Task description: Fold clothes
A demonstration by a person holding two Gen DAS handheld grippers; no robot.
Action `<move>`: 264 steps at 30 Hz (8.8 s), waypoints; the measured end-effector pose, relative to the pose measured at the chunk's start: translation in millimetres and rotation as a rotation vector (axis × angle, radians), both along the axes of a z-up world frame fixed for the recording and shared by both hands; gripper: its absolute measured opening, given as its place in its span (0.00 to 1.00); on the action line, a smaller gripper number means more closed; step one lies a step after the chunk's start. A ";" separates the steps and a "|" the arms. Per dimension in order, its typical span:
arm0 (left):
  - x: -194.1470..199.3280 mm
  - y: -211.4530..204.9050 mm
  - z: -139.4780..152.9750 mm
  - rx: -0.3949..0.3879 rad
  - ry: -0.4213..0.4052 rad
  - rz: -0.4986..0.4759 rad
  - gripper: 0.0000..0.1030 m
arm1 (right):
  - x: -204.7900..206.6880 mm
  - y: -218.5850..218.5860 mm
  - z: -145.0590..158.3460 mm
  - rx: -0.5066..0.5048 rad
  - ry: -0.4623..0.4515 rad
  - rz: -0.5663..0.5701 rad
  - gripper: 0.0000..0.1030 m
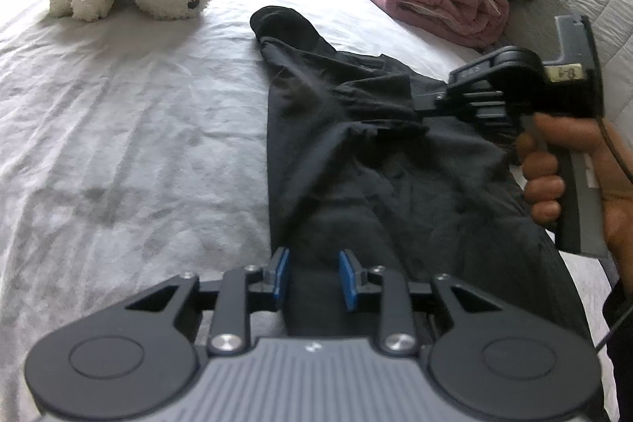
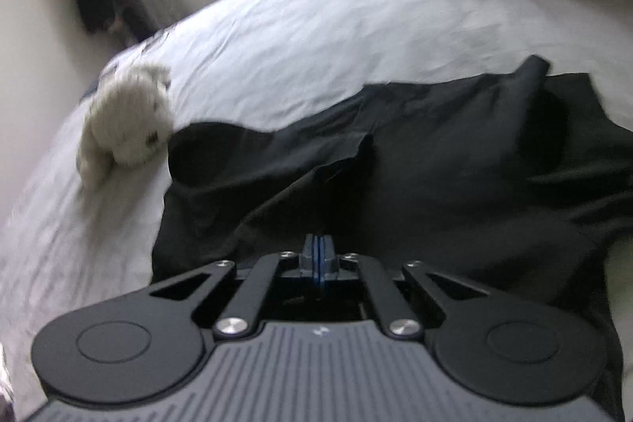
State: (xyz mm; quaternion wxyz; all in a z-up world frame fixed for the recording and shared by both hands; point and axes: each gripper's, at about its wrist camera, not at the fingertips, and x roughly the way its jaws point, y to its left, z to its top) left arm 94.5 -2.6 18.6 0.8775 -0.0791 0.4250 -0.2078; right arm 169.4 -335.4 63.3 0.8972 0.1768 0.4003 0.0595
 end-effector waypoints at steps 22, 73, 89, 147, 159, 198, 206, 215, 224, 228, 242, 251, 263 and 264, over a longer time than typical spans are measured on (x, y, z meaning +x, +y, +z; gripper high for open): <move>1.4 8.7 2.8 -0.070 0.052 0.021 0.35 | 83.6 115.9 39.7 -0.311 -0.178 0.469 0.41; 2.3 17.6 5.9 -0.064 0.090 0.033 0.44 | 28.6 85.5 -17.0 -0.259 -0.002 0.638 0.22; 4.4 17.8 6.5 -0.016 0.089 0.011 0.41 | -45.6 89.7 8.5 -0.248 0.027 0.639 0.30; -154.4 -28.1 13.1 0.346 -0.173 -0.336 0.54 | -388.9 77.2 -19.8 -0.238 -0.028 0.553 0.18; -164.1 -25.9 35.3 0.323 -0.240 -0.318 0.54 | -397.0 -19.5 10.1 -0.104 -0.088 0.168 0.25; -194.9 -28.3 33.3 0.018 -0.061 -0.466 0.55 | -403.2 -11.7 22.7 -0.339 -0.279 -0.055 0.07; -177.7 -8.8 37.6 -0.038 -0.034 -0.357 0.54 | -397.7 67.3 -5.5 -0.497 -0.322 0.255 0.07; -177.5 -11.1 39.4 -0.061 -0.025 -0.372 0.54 | -402.2 78.3 -25.1 -0.603 -0.288 0.434 0.07; -173.6 -32.7 39.9 -0.058 -0.024 -0.397 0.55 | -395.2 73.0 -33.0 -0.508 -0.227 0.473 0.15; -165.2 -36.8 41.4 -0.066 -0.022 -0.382 0.55 | -377.5 19.7 -5.9 -0.150 -0.179 0.386 0.47; -147.4 -75.6 33.9 -0.167 0.019 -0.470 0.56 | -160.8 -172.7 1.3 0.355 -0.010 -0.247 0.62; -146.4 -102.2 18.1 -0.128 0.046 -0.569 0.56 | -55.4 -205.3 -28.8 0.411 0.025 -0.338 0.62; -118.4 -80.0 28.9 -0.167 0.039 -0.499 0.55 | -0.8 -187.6 -33.7 0.249 0.009 -0.329 0.15; -113.1 -74.0 32.9 -0.174 0.032 -0.479 0.55 | -0.9 -182.4 -28.6 0.207 -0.014 -0.329 0.14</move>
